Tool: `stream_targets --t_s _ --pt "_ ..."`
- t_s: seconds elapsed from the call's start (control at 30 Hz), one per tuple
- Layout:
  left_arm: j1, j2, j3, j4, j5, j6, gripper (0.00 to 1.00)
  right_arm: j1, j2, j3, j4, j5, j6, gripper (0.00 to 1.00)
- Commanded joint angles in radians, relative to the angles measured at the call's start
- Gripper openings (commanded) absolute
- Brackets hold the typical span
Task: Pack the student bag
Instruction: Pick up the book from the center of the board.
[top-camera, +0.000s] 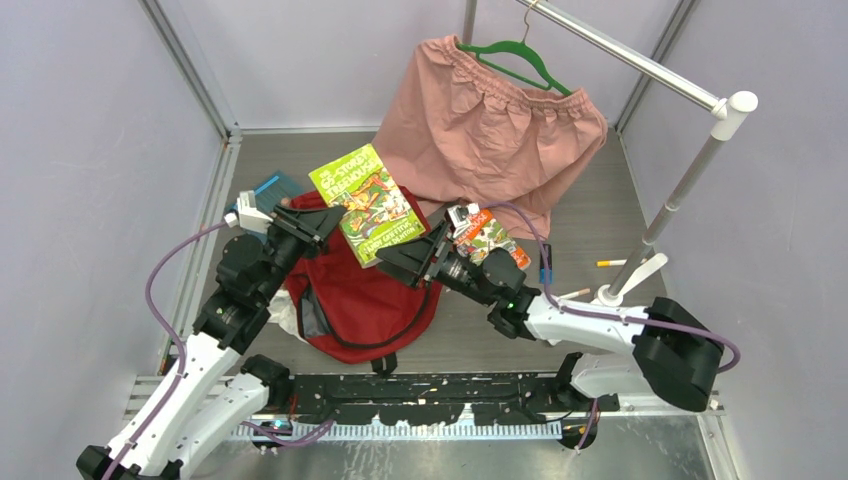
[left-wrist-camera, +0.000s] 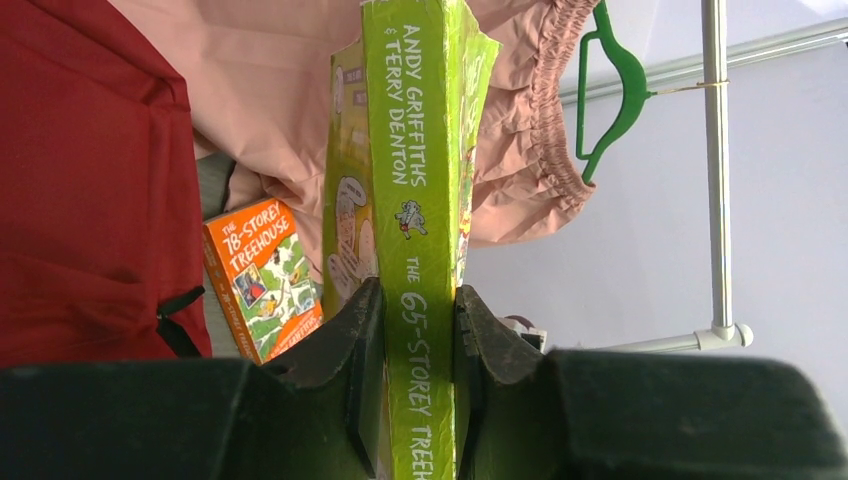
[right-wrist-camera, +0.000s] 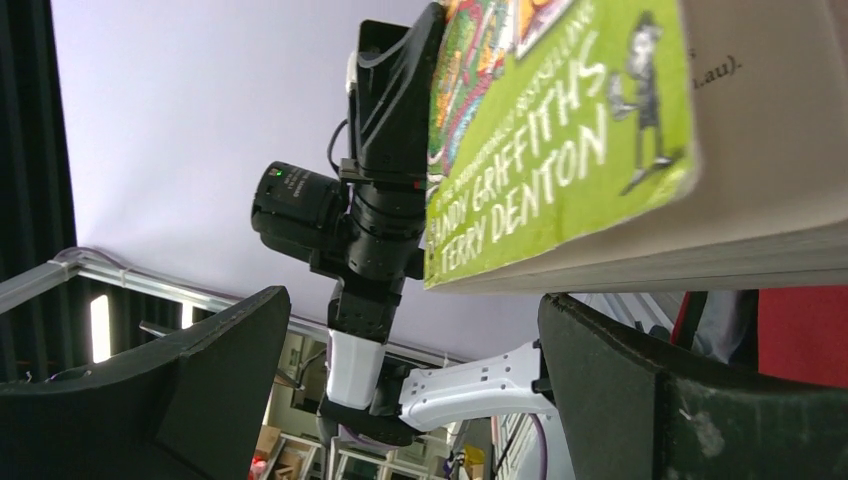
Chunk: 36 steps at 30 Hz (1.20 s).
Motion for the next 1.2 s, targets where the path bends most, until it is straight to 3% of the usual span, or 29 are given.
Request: stream_targets --t_s 0.0,0.6,0.97,1.17 --pt "-0.003 -0.026 0.028 0.149 -0.001 -0.030 0.00 0.004 0.065 0.056 0.101 -0.005 0.010 1.00" --pt "-0.003 -0.048 0.034 0.131 0.001 -0.026 0.00 -0.007 0.095 0.056 0.093 0.059 -0.025 1.00" --pt "-0.003 -0.098 0.033 0.026 -0.028 0.001 0.00 -0.038 -0.056 0.052 -0.110 0.194 -0.142 1.00" --pt "-0.003 -0.084 0.026 0.034 -0.015 -0.001 0.00 -0.060 -0.087 0.041 -0.120 0.228 -0.147 1.00"
